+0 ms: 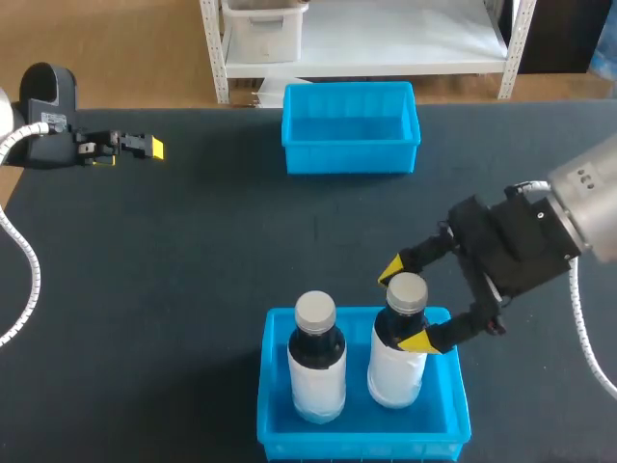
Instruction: Pick up the bottle, and place it in the far bin if it is heavy, or in the near bin if it is light.
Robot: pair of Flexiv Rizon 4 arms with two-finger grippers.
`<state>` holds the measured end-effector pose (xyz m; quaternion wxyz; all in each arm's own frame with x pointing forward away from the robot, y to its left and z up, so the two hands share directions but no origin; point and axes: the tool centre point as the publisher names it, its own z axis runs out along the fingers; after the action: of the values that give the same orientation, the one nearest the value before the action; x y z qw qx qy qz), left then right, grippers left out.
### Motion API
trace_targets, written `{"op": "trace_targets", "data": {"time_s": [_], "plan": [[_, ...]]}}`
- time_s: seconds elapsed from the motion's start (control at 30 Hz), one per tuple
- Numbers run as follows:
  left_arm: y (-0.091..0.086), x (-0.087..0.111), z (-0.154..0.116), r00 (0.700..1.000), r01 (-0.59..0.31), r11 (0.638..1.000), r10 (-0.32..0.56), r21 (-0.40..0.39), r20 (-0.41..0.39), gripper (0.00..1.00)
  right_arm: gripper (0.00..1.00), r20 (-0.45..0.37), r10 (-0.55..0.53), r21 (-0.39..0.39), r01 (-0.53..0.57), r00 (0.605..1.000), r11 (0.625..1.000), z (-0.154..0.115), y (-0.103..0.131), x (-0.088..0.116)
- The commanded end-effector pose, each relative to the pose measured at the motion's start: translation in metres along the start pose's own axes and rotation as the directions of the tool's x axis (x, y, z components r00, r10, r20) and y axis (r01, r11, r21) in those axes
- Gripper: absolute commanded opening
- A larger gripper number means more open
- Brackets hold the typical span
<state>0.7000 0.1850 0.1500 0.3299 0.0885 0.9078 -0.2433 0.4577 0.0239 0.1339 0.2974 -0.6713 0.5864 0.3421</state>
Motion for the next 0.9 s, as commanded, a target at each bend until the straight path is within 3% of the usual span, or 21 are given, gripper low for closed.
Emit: {"op": "trace_targets", "data": {"time_s": [0.03, 0.27, 0.47, 0.53, 0.63, 0.9], "plan": [[0.000, 0.000, 0.000, 1.000, 0.000, 1.000, 0.000, 0.000, 0.000, 1.00, 1.00, -0.027, 0.014, 0.014, -0.014, 1.000, 1.000, -0.023, 0.003, 0.001], [0.000, 0.000, 0.000, 1.000, 0.000, 1.000, 0.000, 0.000, 0.000, 1.00, 1.00, -0.074, 0.079, 0.037, -0.076, 0.994, 0.996, -0.078, 0.002, 0.017], [0.000, 0.000, 0.000, 1.000, 0.000, 1.000, 0.000, 0.000, 0.000, 1.00, 1.00, -0.038, 0.261, 0.134, -0.254, 0.965, 0.958, -0.124, -0.022, 0.033], [0.000, 0.000, 0.000, 1.000, 0.000, 1.000, 0.000, 0.000, 0.000, 1.00, 1.00, -0.058, 0.308, 0.196, -0.292, 0.950, 0.936, -0.131, -0.036, 0.037], [0.000, 0.000, 0.000, 1.000, 0.000, 1.000, 0.000, 0.000, 0.000, 1.00, 1.00, -0.053, 0.351, 0.229, -0.331, 0.935, 0.916, -0.138, -0.054, 0.037], [0.000, 0.000, 0.000, 1.000, 0.000, 1.000, 0.000, 0.000, 0.000, 1.00, 1.00, -0.054, 0.433, 0.203, -0.415, 0.900, 0.887, -0.142, -0.078, 0.012]]}}
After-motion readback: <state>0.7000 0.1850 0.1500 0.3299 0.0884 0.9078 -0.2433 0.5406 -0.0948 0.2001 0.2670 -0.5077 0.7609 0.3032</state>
